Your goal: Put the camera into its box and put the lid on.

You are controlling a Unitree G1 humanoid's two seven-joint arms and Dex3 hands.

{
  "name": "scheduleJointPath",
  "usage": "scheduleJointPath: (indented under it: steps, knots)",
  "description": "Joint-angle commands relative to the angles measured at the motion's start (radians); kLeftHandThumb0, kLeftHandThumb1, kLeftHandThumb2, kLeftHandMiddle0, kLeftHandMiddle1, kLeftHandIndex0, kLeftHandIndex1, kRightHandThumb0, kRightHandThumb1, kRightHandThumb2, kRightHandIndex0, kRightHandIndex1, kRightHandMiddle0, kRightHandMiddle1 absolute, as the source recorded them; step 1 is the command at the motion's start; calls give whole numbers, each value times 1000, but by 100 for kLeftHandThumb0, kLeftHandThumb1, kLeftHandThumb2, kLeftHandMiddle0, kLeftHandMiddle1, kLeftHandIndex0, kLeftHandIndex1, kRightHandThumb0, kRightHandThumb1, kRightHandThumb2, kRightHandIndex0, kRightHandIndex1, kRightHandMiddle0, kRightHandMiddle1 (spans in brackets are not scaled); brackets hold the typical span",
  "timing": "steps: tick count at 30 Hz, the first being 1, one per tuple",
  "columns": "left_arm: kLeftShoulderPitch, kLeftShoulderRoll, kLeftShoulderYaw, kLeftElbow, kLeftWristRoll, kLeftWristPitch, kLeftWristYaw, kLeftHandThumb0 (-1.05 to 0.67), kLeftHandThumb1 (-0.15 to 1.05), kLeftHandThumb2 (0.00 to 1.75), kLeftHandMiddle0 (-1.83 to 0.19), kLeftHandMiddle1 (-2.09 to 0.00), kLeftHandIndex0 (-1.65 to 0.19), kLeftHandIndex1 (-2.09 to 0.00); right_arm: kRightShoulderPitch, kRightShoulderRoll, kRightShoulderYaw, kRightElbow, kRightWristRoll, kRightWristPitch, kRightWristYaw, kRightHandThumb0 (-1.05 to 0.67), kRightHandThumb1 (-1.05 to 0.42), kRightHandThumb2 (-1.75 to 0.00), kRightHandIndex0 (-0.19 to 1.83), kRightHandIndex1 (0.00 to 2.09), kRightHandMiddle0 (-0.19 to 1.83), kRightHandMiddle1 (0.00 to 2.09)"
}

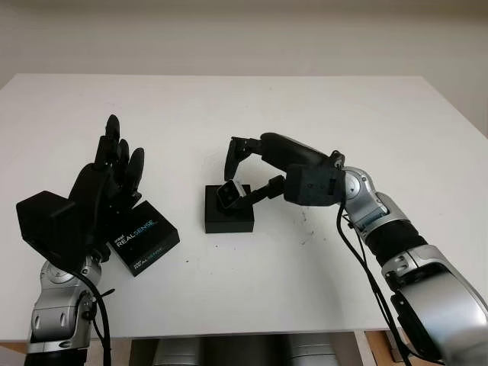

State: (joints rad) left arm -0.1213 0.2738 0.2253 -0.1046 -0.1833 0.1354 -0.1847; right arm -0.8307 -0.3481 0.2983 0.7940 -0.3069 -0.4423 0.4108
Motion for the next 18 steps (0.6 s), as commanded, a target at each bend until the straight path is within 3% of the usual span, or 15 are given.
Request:
scheduleJointPath:
  steps: [1,18]
  knots:
    - [-3,7,8,-6,-7,-3,-5,-71,105,51,19,0,19,0,0,-1,-21,-33,18,16,10,-42,-94,-6,9,91,37,177]
    - [-5,10,3,-14,2,6,-2,-71,105,51,19,0,19,0,43,29,-76,-72,85,52,5,-44,-95,-5,11,85,37,166]
